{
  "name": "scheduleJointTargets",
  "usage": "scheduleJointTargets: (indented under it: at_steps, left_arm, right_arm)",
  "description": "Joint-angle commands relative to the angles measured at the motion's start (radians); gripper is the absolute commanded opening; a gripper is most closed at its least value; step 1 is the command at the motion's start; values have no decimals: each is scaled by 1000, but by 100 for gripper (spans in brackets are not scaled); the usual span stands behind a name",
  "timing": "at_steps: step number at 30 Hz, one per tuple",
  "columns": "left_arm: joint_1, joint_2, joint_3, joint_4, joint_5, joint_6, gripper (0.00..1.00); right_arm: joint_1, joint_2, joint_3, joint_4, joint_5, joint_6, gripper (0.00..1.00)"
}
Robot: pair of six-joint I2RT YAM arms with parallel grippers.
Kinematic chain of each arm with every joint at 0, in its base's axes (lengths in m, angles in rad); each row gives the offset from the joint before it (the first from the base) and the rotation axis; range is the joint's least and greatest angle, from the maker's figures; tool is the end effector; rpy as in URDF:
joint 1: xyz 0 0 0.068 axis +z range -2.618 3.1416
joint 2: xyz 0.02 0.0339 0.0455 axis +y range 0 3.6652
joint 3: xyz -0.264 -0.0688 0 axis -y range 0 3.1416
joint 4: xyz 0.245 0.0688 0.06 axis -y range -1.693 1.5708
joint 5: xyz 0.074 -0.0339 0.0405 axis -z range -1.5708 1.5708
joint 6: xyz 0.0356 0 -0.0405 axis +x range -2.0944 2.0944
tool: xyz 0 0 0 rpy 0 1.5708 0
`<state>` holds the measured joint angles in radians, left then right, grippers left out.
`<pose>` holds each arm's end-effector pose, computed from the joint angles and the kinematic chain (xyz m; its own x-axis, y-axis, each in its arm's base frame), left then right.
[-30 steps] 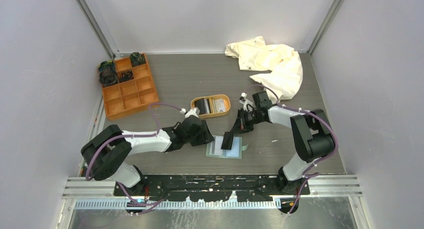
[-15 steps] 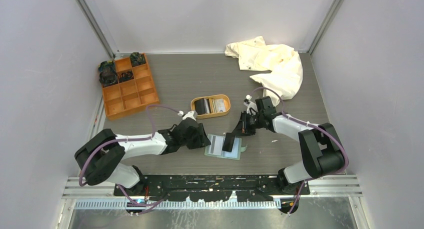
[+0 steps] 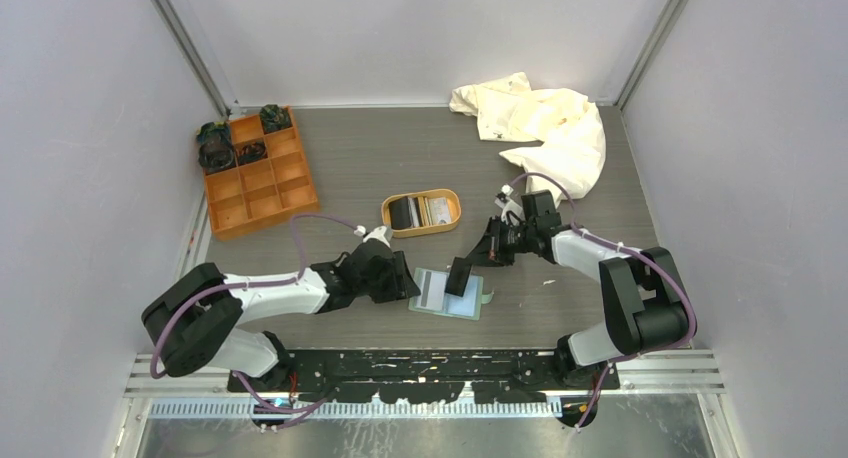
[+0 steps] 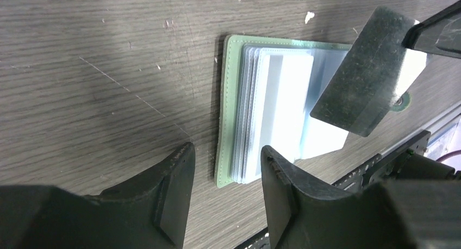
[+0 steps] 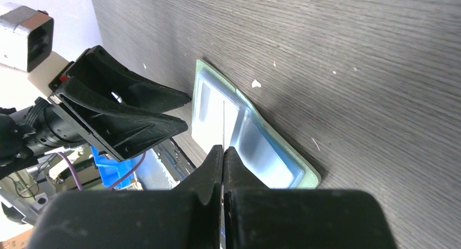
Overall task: Put the credit cards into the card holder
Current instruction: Insert the credit card into the card holder.
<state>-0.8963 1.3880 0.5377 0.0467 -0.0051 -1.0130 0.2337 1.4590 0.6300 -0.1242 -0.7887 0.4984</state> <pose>0.1593 -0.1989 0.1497 -0.8987 -0.2346 -0.3705 0.0308 0.8090 -0.5870 0.2448 0.0842 0.1550 -0.9657 0.1164 -0.2321 -0.1153 0.6089 0.7848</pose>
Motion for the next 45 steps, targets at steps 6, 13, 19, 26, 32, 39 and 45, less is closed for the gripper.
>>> scheduleJointTargets:
  at_steps: [6,13,19,26,32,39,45]
  left_arm:
    - [0,-38,-31,54,63,11,49]
    - [-4,-37,-33,61,95,25,50]
    - [-8,-42,-38,19,95,34,49]
    - [-10,-8,-8,-35,76,36,48]
    - [-11,19,5,-44,64,33,43]
    - [-11,55,18,-44,55,33,32]
    - [-10,86,25,-44,57,31,25]
  right_arm:
    - [24,-22,-58,165,14,74,1]
    - [26,-16,-73,159,60,36,1]
    - [28,0,-112,224,43,55,1]
    - [34,8,-119,197,46,6,1]
    - [40,2,-119,186,71,-37,1]
    - [67,-2,-137,237,46,-17,1]
    - [77,-2,-157,253,27,-16,1]
